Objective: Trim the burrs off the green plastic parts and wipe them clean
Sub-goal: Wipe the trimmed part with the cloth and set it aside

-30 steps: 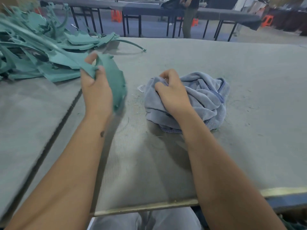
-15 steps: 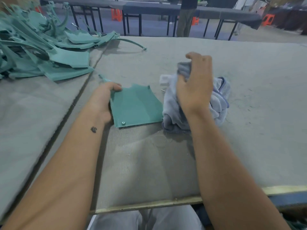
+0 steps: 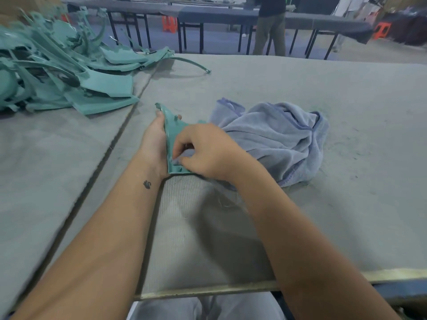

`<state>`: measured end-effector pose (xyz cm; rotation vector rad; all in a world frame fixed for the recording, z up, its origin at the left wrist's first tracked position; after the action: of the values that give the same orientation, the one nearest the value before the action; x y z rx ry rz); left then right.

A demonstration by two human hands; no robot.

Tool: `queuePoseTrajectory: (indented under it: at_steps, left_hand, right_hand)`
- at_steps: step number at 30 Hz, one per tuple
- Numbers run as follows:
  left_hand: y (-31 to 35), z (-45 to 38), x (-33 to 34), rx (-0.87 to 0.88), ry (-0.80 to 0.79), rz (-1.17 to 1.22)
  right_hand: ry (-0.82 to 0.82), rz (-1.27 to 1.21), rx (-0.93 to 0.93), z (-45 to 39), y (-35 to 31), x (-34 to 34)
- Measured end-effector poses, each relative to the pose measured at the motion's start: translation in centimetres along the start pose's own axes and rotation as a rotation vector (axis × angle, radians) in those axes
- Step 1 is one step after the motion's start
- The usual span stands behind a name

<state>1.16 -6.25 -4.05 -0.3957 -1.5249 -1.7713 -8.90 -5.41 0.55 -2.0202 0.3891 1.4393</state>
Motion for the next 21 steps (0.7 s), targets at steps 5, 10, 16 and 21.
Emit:
queuePoseTrajectory:
  at_steps: [5,10,16,21]
  left_hand:
    - [-0.1,0.1,-0.6,-0.014,-0.001,-0.023]
    - [-0.4,0.1,-0.4,-0.019,0.016,0.02]
    - [-0.5,0.2,-0.6,-0.055,-0.015,0.022]
    - [-0.4,0.0,-0.5,-0.031,0.006,-0.052]
  right_hand:
    - [0.211,-0.015,0.105,-2.7,0.0,0.4]
    - [0.324,0.069,0.196,-5.4,0.1,0.5]
    - [0.158,0.021,0.155,-4.2,-0.1,0.1]
    - [-0.184,-0.004,0.089,-1.1,0.0,-0.1]
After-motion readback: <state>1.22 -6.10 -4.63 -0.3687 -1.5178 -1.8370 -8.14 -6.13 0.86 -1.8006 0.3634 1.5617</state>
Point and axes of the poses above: each hand's wrist, its own z-axis away from the middle knuckle, its own x-axis out of the palm, y = z × x, the point moved 4 cm from there along -z, towards the middle knuckle, and after that the axes turned 9 degrees about z, right-handed, at the moved point
